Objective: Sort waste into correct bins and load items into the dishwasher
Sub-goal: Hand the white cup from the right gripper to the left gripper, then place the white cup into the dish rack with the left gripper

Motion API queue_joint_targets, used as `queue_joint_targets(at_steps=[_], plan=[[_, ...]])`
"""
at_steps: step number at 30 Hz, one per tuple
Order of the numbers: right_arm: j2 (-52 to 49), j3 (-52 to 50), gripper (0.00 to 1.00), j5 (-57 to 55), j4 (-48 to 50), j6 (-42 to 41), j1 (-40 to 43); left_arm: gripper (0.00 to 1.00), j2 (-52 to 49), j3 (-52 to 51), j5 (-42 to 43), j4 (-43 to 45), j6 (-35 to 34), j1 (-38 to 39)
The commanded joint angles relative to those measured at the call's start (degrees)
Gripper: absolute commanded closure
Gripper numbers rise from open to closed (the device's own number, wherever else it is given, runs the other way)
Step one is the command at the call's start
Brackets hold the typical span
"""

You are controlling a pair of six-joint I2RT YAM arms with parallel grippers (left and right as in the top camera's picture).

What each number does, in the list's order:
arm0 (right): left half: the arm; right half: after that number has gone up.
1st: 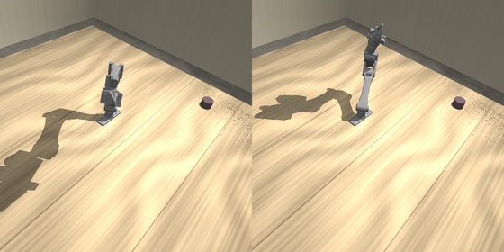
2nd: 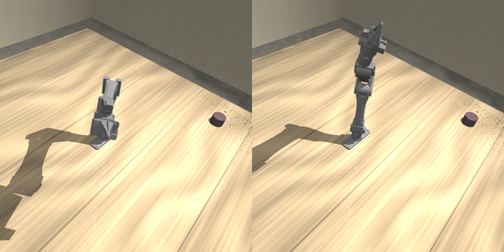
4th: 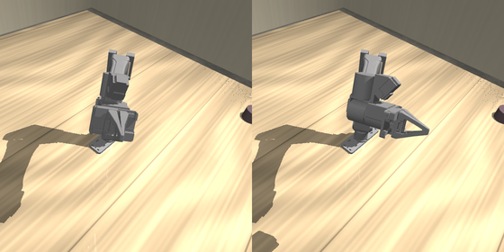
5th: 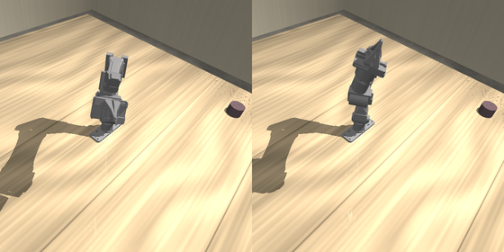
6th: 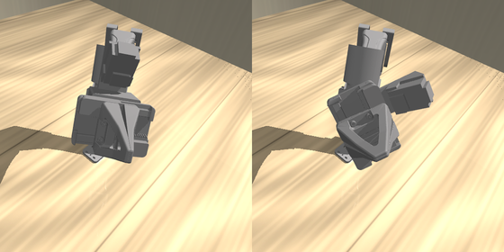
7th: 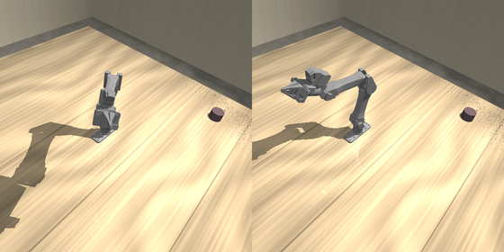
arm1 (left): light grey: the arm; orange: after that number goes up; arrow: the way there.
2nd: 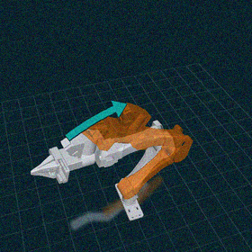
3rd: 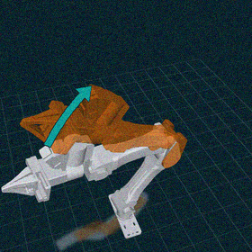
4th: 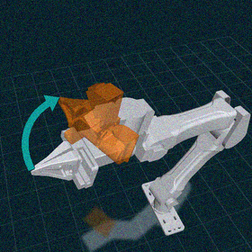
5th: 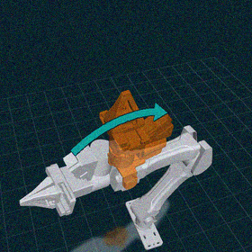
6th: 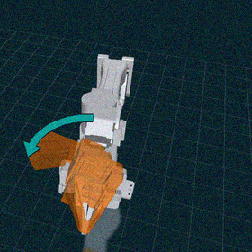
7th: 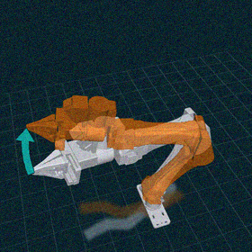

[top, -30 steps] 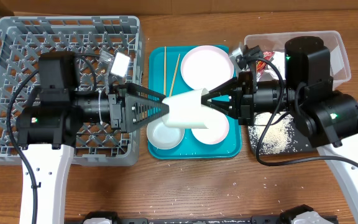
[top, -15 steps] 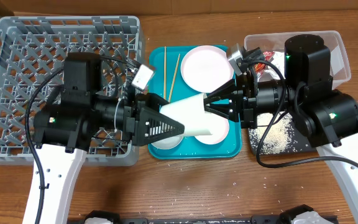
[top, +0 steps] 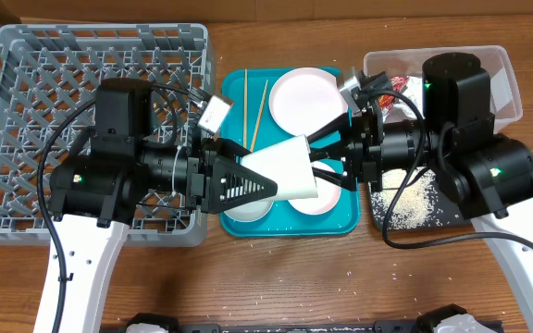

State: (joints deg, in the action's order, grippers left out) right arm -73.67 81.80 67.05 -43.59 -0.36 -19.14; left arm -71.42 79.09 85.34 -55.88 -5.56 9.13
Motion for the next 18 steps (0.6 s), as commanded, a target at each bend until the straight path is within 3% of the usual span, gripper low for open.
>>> queue_joint_targets(at_steps=[1,3,5,8,10,11,18], plan=[[2.5,0.4,0.44,-6.0,-0.3,-1.9,4.0,0.44,0.3,-0.2,-2.2,-1.0,0.3,-3.1],[3.9,0.4,0.42,-7.1,-0.5,-4.0,7.3,0.47,0.3,-0.2,-6.2,-2.8,0.3,-5.6],[5.2,0.4,0.38,-7.1,-1.0,-5.7,10.4,0.48,0.3,-0.2,-16.5,-6.6,0.2,-8.9],[6.4,0.4,0.36,-7.8,-4.5,-5.9,12.9,0.51,0.3,-0.2,-36.5,-12.9,-0.5,-12.4],[6.6,0.4,0.36,-12.4,-9.6,-5.9,13.2,0.51,0.3,-0.2,-56.2,-17.2,-3.5,-13.6],[6.4,0.4,0.36,-14.7,-11.5,-5.9,13.1,0.50,0.3,-0.2,-61.6,-18.6,-4.4,-13.7],[5.3,0.3,0.36,-24.1,-20.1,-5.6,13.0,0.43,0.3,-0.2,-87.8,-28.9,-15.4,-13.7]])
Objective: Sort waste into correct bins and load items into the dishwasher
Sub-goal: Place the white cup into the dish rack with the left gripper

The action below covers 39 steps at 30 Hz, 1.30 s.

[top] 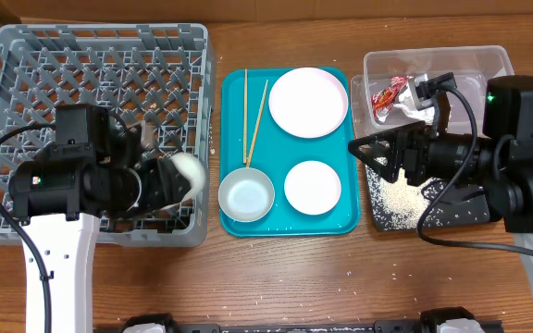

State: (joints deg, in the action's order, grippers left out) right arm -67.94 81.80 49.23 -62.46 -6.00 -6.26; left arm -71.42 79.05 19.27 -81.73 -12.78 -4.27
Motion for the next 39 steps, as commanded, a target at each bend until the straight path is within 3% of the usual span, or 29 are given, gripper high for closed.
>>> queue_joint_targets(at_steps=[1,7,12,17,20,27,31,36,38,39], plan=[[-0.5,0.3,0.36,-6.8,-1.8,0.3,0.2,0.41,0.3,-0.2,-24.6,-4.5,-9.4,-0.3],[-0.5,0.3,0.36,-8.7,-3.4,0.3,0.2,0.36,0.3,-1.4,-30.8,-4.9,-10.6,-0.4],[-0.5,0.3,0.36,-8.7,-3.9,0.2,0.2,0.36,0.2,-6.9,-30.2,1.0,-10.6,-0.7],[-0.5,0.3,0.36,-8.7,-4.7,0.3,0.2,0.29,-0.5,-15.0,-29.7,8.9,-10.6,-0.7],[-0.5,0.3,0.36,-8.7,-4.8,0.5,0.2,0.00,-2.0,-15.9,-27.3,10.9,-10.4,-0.7],[-0.5,0.3,0.34,-8.7,-5.1,0.5,0.2,0.04,-2.3,-6.3,-23.5,5.4,-6.8,-0.7],[-0.5,0.3,0.35,-10.2,-6.4,1.9,-0.1,0.15,-1.4,5.6,-14.2,0.3,1.9,-0.3],[-0.5,0.3,0.34,-12.8,-8.4,1.9,-0.5,0.16,4.2,16.5,-10.9,-4.2,11.0,1.9],[-0.5,0.3,0.29,-12.7,-9.0,1.9,-0.5,0.16,8.1,18.1,-10.9,-4.6,12.6,2.7],[-0.5,0.3,0.27,-12.7,-9.3,1.9,-0.5,0.10,10.6,18.3,-11.0,-4.4,12.7,2.8]])
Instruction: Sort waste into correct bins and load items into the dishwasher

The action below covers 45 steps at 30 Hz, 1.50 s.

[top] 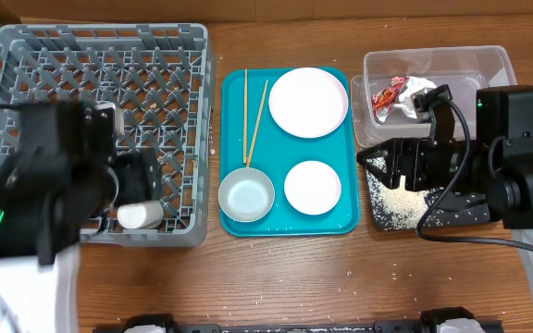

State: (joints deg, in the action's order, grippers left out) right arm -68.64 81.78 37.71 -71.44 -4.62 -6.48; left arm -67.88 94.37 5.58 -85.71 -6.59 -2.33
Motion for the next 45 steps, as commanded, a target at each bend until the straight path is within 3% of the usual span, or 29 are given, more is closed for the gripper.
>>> queue_joint_targets(at_steps=[1,5,6,41,45], plan=[[0.2,0.3,0.24,-1.1,-0.5,0.5,-0.3,0.00,9.6,2.9,2.2,-0.2,6.4,0.9],[0.2,0.3,0.11,-0.5,-1.4,0.1,-0.3,0.00,16.7,2.9,0.3,-0.3,6.4,0.9],[0.2,0.3,0.00,-0.5,-1.7,0.1,-0.3,0.00,17.9,2.9,0.3,-0.6,6.4,0.9],[0.2,0.3,0.00,-0.7,-2.6,-0.1,-0.3,0.00,20.3,2.9,3.0,-1.1,4.3,0.9],[0.4,0.2,0.00,-14.2,-2.8,0.3,-0.3,0.00,20.3,2.9,3.0,-1.1,4.3,0.9]])
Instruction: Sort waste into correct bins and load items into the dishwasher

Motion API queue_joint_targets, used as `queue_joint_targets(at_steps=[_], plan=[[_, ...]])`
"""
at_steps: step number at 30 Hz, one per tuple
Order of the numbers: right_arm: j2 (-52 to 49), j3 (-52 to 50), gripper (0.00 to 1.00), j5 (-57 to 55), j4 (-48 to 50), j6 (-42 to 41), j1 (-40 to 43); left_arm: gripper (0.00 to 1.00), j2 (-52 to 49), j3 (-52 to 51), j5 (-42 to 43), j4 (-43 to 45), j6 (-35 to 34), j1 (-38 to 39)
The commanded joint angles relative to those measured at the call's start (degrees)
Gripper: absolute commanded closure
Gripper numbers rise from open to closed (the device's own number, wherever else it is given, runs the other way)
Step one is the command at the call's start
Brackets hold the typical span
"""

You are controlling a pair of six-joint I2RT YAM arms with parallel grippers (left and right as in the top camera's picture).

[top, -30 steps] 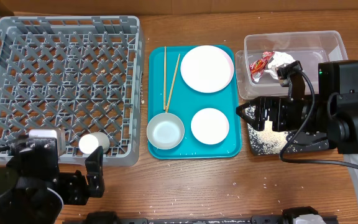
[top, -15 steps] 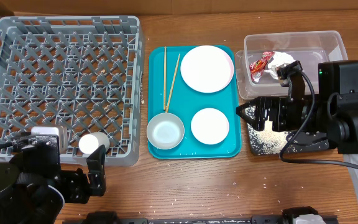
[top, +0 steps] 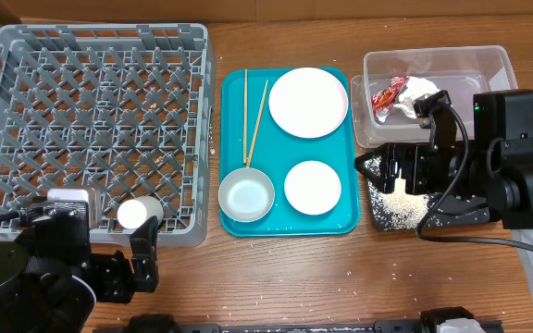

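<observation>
A white cup lies on its side in the front right part of the grey dish rack. My left gripper sits just in front of the rack's front edge, open and empty, apart from the cup. On the teal tray are a large white plate, a small white plate, a bowl and a pair of chopsticks. My right gripper hovers open and empty right of the tray.
A clear bin at the back right holds red and white waste. Below it a black tray carries spilled rice grains. A few grains lie on the wooden table in front.
My left arm has drawn back from over the rack's front to below its front edge, leaving the cup lying in the rack. The right gripper has shifted slightly right.
First both grippers met on the white cup above the teal tray. Then my left gripper held the cup over the rack's front right while the right one had gone right. Later the cup was down in the rack, and now the left gripper is clear of it.
</observation>
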State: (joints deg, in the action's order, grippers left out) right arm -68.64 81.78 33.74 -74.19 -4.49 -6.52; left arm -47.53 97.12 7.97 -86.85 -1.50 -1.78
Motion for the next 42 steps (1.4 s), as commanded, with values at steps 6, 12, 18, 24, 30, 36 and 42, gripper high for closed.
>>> queue_joint_targets(at_steps=[6,12,18,24,30,36,42], plan=[[8.9,-8.3,0.00,-24.7,18.5,3.5,-1.4,0.00,-0.1,0.1,0.6,0.1,-0.8,0.3],[26.7,-31.3,0.00,-24.7,47.8,3.7,-3.7,0.00,-0.1,0.1,0.6,0.1,-0.8,0.3],[44.5,-51.4,0.00,-24.4,53.8,2.8,-3.8,0.00,-0.1,0.1,0.6,0.1,-0.8,0.3],[58.4,-65.9,0.00,-23.6,57.0,2.8,-3.8,0.00,-0.1,0.1,0.6,0.1,-0.8,0.3],[68.6,-75.8,0.00,-23.6,59.9,2.8,-3.8,0.00,-0.1,0.1,0.6,0.1,-0.8,0.3],[68.5,-81.3,0.00,-23.4,70.6,2.8,-3.9,0.00,-0.1,0.1,0.6,0.1,-0.8,0.3],[68.5,-81.4,0.00,-23.8,70.7,2.8,-4.4,0.00,-0.1,0.1,0.6,0.1,-0.8,0.3]])
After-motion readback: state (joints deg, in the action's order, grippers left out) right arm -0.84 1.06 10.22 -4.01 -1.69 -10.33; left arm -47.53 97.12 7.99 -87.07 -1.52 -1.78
